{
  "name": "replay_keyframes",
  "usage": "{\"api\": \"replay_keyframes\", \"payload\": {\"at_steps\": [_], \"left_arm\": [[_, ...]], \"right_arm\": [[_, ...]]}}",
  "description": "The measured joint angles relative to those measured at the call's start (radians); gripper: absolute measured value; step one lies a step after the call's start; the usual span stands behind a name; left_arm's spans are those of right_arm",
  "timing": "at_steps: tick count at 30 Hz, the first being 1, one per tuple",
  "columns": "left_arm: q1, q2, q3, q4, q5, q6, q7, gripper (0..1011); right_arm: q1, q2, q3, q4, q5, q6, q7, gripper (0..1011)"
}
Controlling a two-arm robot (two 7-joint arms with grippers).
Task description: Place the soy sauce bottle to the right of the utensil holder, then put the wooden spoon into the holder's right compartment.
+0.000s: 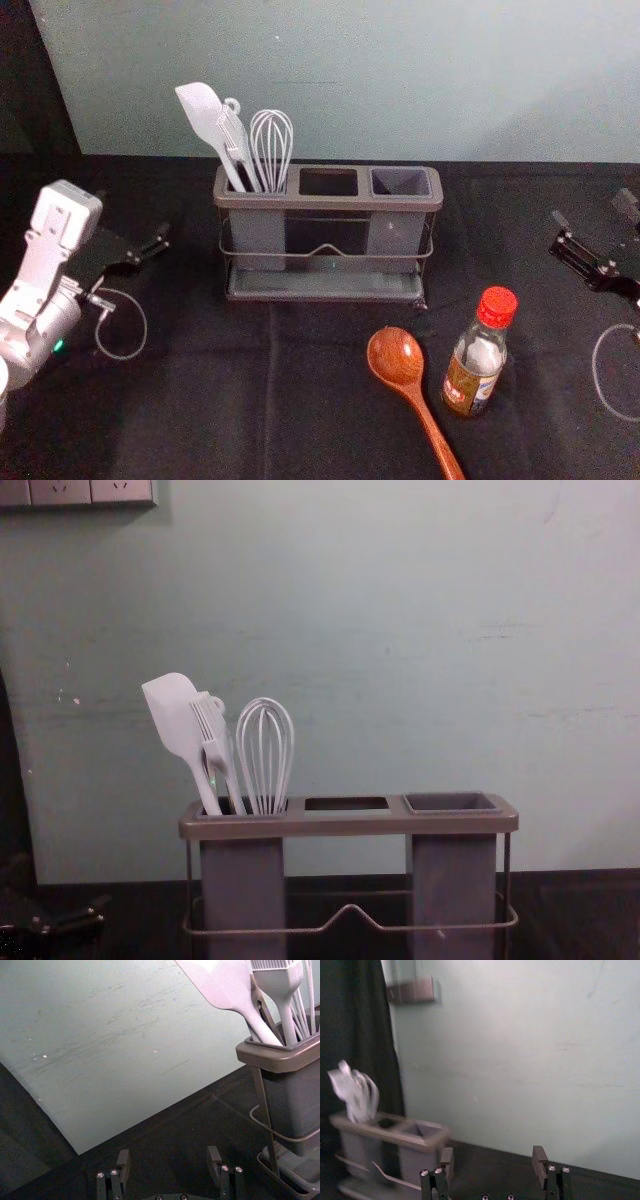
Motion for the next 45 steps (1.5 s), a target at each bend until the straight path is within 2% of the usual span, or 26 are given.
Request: {"api": "replay_keyframes", "payload": {"at_steps": [1,2,5,6,10,15,22,33,37,45], "left_arm": [[0.000,0.000,0.000,0.000,0.000,0.000,0.000,1005],[0.000,0.000,0.000,0.000,0.000,0.000,0.000,1005],[0.000,0.000,0.000,0.000,0.000,0.000,0.000,1005],[0.000,0.000,0.000,0.000,0.000,0.000,0.000,1005],[0.000,0.000,0.000,0.000,0.000,0.000,0.000,1005],[0.000,0.000,0.000,0.000,0.000,0.000,0.000,1005],[0.000,0.000,0.000,0.000,0.000,0.000,0.000,1005],[0.000,0.000,0.000,0.000,0.000,0.000,0.000,1005],[0.000,0.000,0.000,0.000,0.000,0.000,0.000,1005],[0.000,0.000,0.000,0.000,0.000,0.000,0.000,1005]], "right_arm": [[0.000,0.000,0.000,0.000,0.000,0.000,0.000,1004],[-0.023,-0.001,0.019,-0.034,0.058,0.000,0.036,1004],[-0.045,0.006,0.033,-0.066,0.108,0.022,0.066,1004],[-0.057,0.014,0.039,-0.086,0.133,0.045,0.081,1004],[-0.085,0.036,0.046,-0.126,0.167,0.094,0.113,1004],[-0.101,0.056,0.037,-0.154,0.171,0.136,0.147,1004],[-0.092,0.056,-0.001,-0.162,0.137,0.172,0.181,1004],[-0.061,0.035,-0.060,-0.140,-0.033,0.195,0.154,1004],[-0.066,0.027,-0.063,-0.134,-0.063,0.199,0.148,1004],[-0.075,0.011,-0.054,-0.129,-0.084,0.199,0.152,1004]]}}
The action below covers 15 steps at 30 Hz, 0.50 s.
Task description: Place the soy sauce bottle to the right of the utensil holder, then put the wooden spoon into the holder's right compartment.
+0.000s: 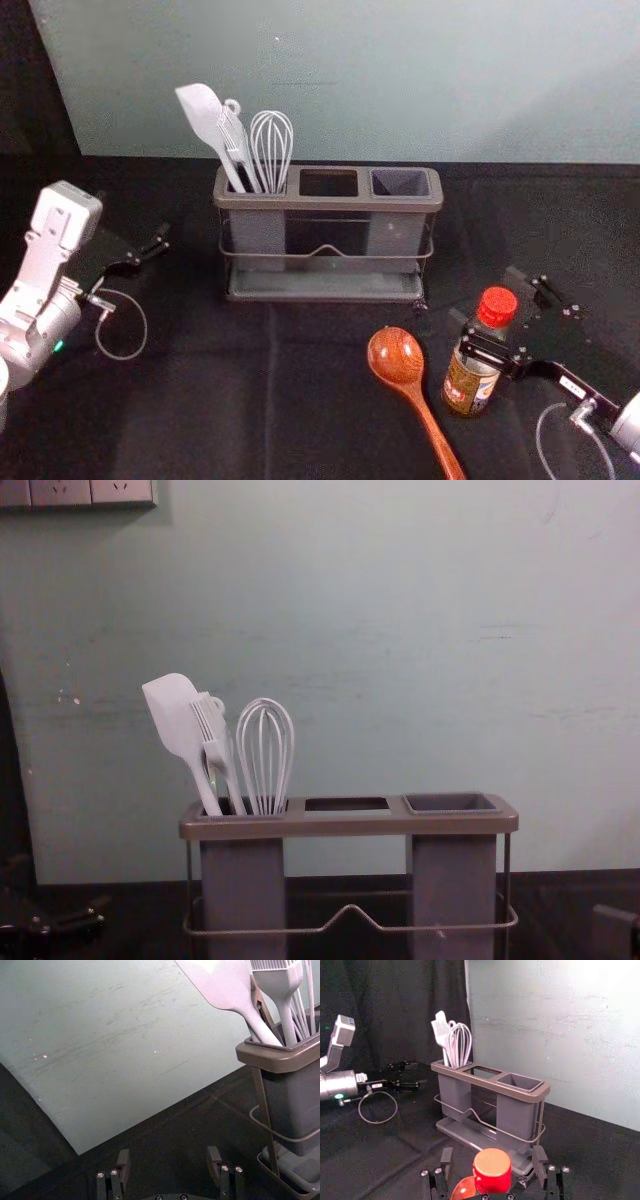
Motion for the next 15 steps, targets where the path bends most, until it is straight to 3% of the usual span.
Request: {"api": "replay_keyframes", "payload": {"at_steps": [9,15], "left_arm": [[0.000,0.000,0.000,0.000,0.000,0.000,0.000,1005],[0.000,0.000,0.000,0.000,0.000,0.000,0.000,1005]], "right_arm": [[-0.003,-0.024,0.008,0.009,-0.003,0.000,0.017,997],[-0.005,-0.038,0.014,0.008,-0.012,0.014,0.024,863]]}}
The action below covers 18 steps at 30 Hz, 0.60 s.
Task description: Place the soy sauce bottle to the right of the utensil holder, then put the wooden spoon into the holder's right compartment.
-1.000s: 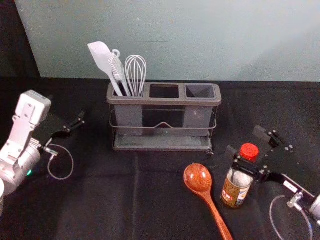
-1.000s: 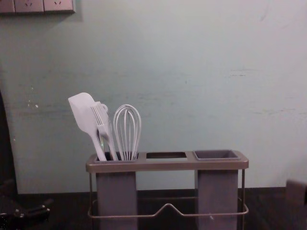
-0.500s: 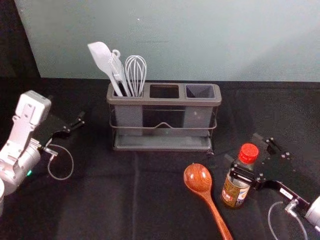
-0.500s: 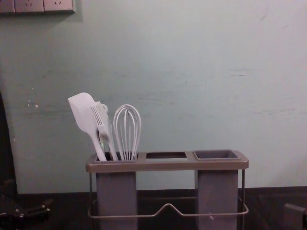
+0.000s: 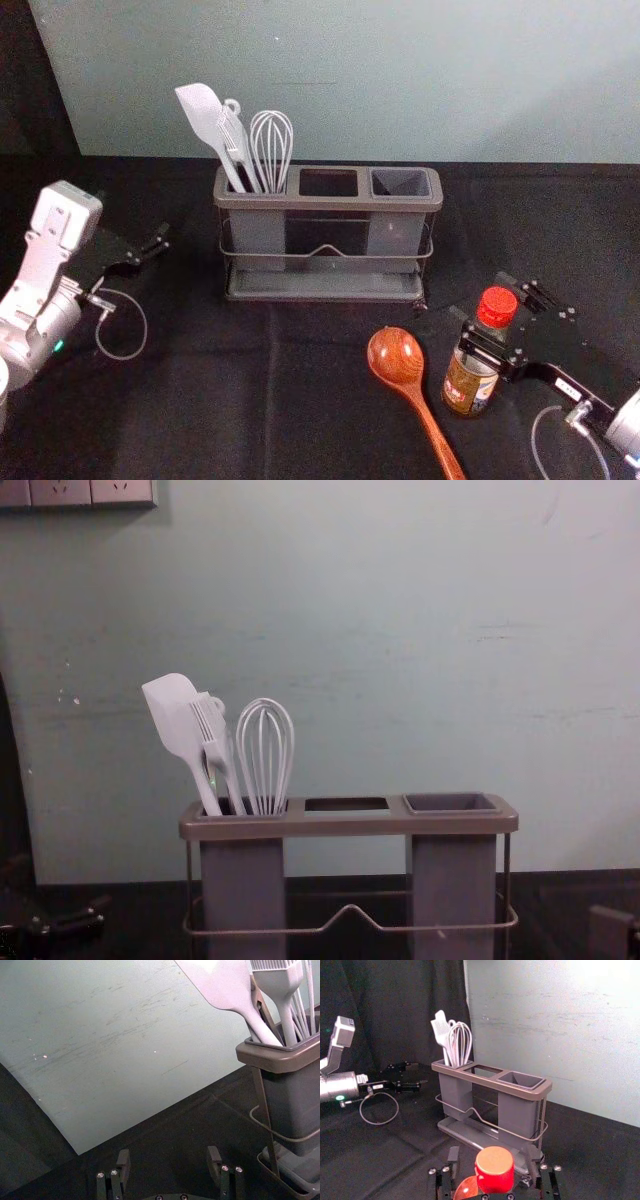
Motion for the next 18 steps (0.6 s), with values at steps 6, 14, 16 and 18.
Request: {"api": "replay_keyframes", "payload": {"at_steps": [6,14,16,18], "left_arm": [[0.000,0.000,0.000,0.000,0.000,0.000,0.000,1005],[0.000,0.000,0.000,0.000,0.000,0.000,0.000,1005],[0.000,0.000,0.000,0.000,0.000,0.000,0.000,1005],[0.000,0.000,0.000,0.000,0.000,0.000,0.000,1005]], "right_arm": [[-0.006,-0.011,0.011,-0.008,-0.007,0.013,0.007,682],[-0.020,-0.025,0.032,-0.020,-0.012,0.019,0.015,421],[-0.026,-0.032,0.039,-0.023,-0.013,0.020,0.015,392],[-0.030,-0.037,0.046,-0.026,-0.014,0.020,0.014,393]]}}
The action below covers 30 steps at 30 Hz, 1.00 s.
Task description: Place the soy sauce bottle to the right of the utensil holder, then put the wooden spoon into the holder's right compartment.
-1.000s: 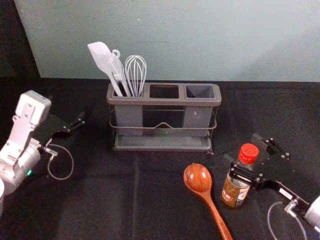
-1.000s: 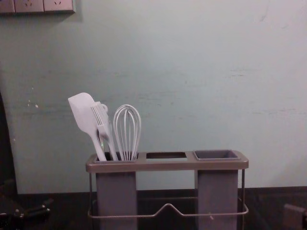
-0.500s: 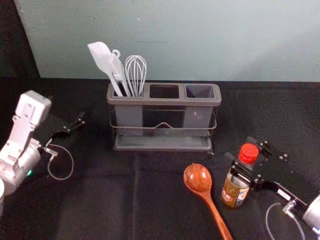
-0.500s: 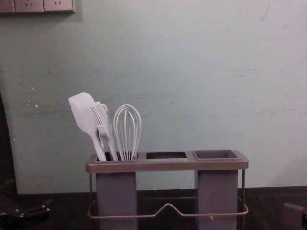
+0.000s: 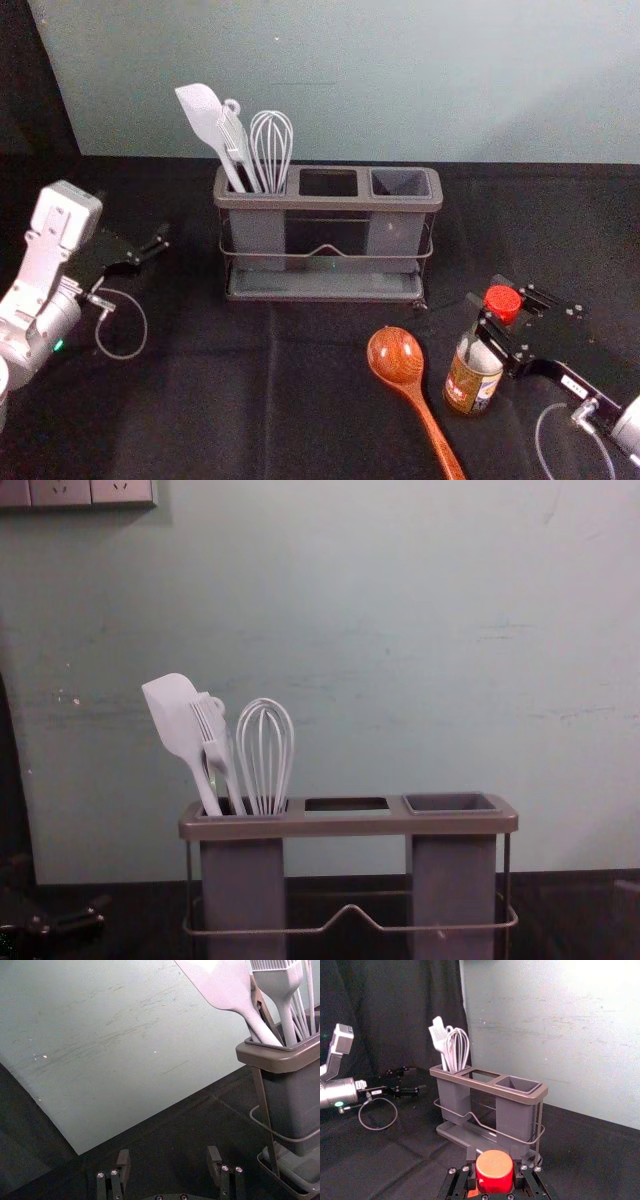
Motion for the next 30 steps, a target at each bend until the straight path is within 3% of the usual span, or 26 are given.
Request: {"api": "replay_keyframes", "payload": {"at_steps": [10,15,21,30], "left_arm": [[0.000,0.000,0.000,0.000,0.000,0.000,0.000,1005],[0.000,0.000,0.000,0.000,0.000,0.000,0.000,1005],[0.000,0.000,0.000,0.000,0.000,0.000,0.000,1005],[0.000,0.000,0.000,0.000,0.000,0.000,0.000,1005]], "right_arm": [[-0.016,-0.015,0.049,-0.022,0.000,0.000,0.006,393],[0.006,-0.031,0.081,-0.010,0.005,0.000,0.000,392],[0.094,-0.087,0.090,0.082,-0.007,-0.021,-0.023,392],[0.230,-0.165,0.050,0.223,-0.027,-0.022,-0.029,393]]}}
